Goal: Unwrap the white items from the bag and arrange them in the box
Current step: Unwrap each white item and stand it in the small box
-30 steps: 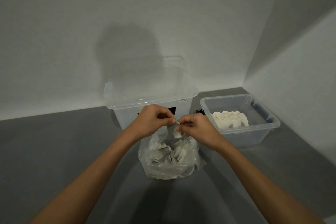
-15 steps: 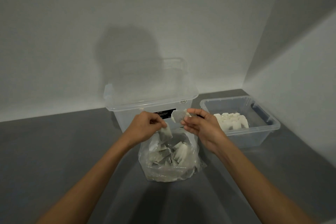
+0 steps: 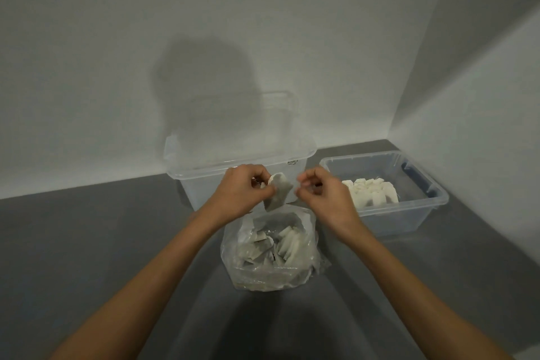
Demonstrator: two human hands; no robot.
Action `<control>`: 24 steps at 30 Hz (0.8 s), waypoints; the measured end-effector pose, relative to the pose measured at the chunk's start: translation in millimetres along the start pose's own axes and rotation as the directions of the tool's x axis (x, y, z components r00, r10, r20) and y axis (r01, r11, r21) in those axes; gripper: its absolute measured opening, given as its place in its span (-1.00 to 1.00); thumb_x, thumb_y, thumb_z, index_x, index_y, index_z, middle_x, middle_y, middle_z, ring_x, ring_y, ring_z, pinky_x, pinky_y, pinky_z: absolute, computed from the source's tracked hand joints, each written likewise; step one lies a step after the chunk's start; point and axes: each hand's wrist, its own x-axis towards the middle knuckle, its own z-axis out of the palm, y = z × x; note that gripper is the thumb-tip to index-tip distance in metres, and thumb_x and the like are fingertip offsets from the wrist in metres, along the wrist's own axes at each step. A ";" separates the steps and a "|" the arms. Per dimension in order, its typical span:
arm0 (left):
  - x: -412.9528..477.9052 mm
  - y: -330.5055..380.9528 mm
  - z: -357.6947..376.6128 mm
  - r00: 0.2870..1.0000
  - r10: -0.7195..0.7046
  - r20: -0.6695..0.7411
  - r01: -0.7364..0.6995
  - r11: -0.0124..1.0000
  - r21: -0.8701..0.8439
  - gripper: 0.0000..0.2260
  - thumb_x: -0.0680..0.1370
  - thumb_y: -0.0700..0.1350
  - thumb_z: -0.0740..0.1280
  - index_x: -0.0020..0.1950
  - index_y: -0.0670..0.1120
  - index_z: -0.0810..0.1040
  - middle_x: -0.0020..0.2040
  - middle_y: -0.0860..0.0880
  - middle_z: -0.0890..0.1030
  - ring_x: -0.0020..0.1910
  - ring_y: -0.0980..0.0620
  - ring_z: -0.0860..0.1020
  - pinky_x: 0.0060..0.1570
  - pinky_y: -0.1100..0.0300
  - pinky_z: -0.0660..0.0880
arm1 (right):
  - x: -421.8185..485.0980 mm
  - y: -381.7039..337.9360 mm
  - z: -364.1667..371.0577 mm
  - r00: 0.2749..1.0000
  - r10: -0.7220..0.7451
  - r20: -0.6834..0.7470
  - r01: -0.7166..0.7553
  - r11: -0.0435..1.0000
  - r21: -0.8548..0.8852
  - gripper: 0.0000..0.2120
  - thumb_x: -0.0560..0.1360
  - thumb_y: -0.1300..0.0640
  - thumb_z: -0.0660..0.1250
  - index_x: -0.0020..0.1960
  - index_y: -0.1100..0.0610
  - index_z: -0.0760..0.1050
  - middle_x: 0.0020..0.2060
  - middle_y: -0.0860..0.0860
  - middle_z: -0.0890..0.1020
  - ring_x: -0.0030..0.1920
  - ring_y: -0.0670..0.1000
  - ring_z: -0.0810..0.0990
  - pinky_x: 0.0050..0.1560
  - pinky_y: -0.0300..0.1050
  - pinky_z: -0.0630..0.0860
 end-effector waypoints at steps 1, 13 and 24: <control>2.4 2.8 -1.9 0.999 0.030 0.032 -0.032 0.997 0.064 -0.94 0.44 -0.07 0.41 -0.19 -0.04 0.62 -0.25 0.05 0.61 -0.25 0.04 0.56 -0.14 0.04 0.54 | 3.4 -5.4 -5.7 0.995 -0.097 0.007 0.097 0.993 -0.073 -0.82 0.47 0.18 0.39 0.06 0.04 0.54 -0.09 -0.06 0.56 -0.14 -0.09 0.57 -0.23 -0.46 0.45; 34.7 47.7 4.6 0.981 0.097 0.166 -0.137 0.959 0.249 -0.89 0.43 0.01 0.42 -0.17 -0.02 0.62 -0.27 0.07 0.59 -0.23 0.10 0.56 -0.13 0.00 0.56 | 42.7 -22.5 -57.7 0.877 -0.375 0.301 0.463 0.828 -0.316 -0.94 0.47 0.10 0.42 -0.09 0.07 0.64 -0.18 -0.04 0.60 -0.18 -0.10 0.55 -0.15 -0.40 0.42; 103.2 96.6 75.2 0.982 0.130 0.140 -0.143 0.985 0.093 -0.86 0.52 -0.16 0.38 0.06 -0.01 0.57 -0.16 0.05 0.60 -0.19 0.16 0.57 -0.17 0.40 0.47 | 96.6 38.4 -160.9 0.971 -0.142 0.193 0.212 0.882 -0.421 -0.83 0.52 0.20 0.35 0.09 0.14 0.62 -0.18 -0.03 0.67 -0.17 -0.14 0.58 -0.13 -0.42 0.41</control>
